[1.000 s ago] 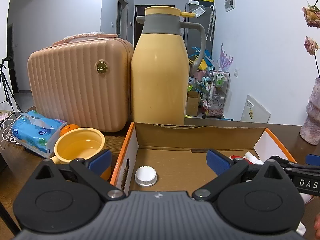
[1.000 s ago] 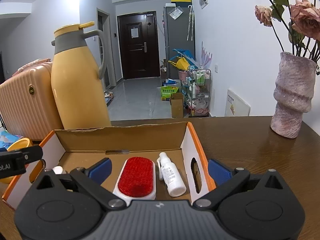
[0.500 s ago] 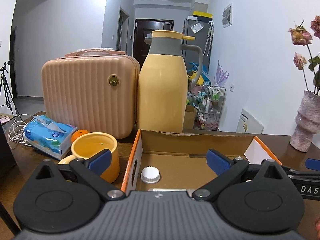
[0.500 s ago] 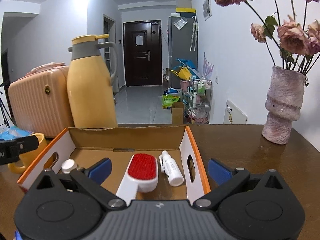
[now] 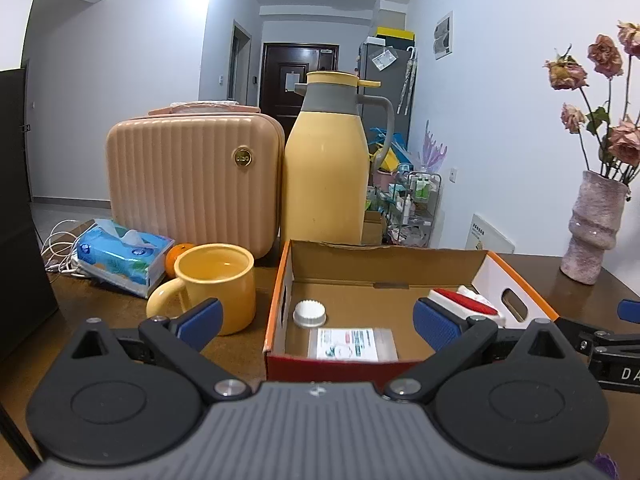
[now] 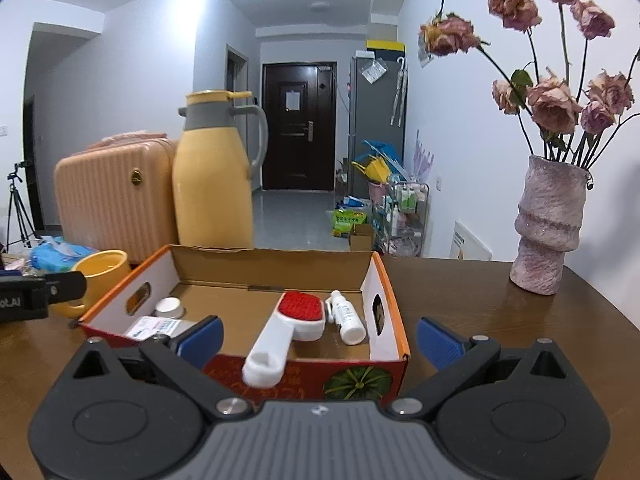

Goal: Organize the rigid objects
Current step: 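Withdraw both tools from the cardboard box toward the remaining items, then lower the right tool onto the purple cap and close on it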

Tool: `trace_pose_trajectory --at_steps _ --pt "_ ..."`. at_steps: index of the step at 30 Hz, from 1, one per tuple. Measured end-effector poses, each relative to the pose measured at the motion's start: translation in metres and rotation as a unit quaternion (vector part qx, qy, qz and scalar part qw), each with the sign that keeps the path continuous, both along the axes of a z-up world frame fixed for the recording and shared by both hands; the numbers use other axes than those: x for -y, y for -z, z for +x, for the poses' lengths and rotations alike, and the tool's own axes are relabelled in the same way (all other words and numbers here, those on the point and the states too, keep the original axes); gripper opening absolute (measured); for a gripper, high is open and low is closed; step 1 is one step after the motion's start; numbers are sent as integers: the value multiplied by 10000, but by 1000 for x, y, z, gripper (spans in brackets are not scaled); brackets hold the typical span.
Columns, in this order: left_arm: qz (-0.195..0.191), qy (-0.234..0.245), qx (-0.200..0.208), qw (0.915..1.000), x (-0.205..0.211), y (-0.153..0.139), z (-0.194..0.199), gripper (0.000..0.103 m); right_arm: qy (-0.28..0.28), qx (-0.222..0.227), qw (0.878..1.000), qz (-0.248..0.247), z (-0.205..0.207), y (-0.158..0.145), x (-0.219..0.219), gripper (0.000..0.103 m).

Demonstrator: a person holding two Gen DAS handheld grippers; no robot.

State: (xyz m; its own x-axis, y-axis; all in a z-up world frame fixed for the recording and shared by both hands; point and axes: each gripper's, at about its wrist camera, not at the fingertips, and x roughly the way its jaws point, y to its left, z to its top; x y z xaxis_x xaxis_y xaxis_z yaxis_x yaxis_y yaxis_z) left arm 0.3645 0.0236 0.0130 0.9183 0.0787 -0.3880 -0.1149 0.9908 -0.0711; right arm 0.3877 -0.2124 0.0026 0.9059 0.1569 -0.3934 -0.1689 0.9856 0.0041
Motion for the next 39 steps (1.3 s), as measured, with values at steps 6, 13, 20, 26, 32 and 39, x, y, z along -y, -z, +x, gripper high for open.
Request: trace_pose_trajectory --at_steps 6,13,20,26,32,39 --pt "-28 67 21 10000 -1 1 -28 103 -94 97 9999 38 -30 -1 2 103" --pt "-72 154 -4 9999 2 7 -58 103 -140 87 9999 31 -60 7 6 103" --pt "-108 249 -78 9996 5 11 -85 103 -127 -64 9999 -21 -87 22 13 103" --pt "-39 344 -190 9992 11 17 -103 103 -130 -178 9997 -108 -108 32 18 103" --pt "-33 411 -371 9985 13 30 -113 103 -57 -359 9992 -156 -121 44 26 103" --pt "-7 511 -543 9972 16 47 -118 103 -4 -579 9981 -216 -128 55 32 103"
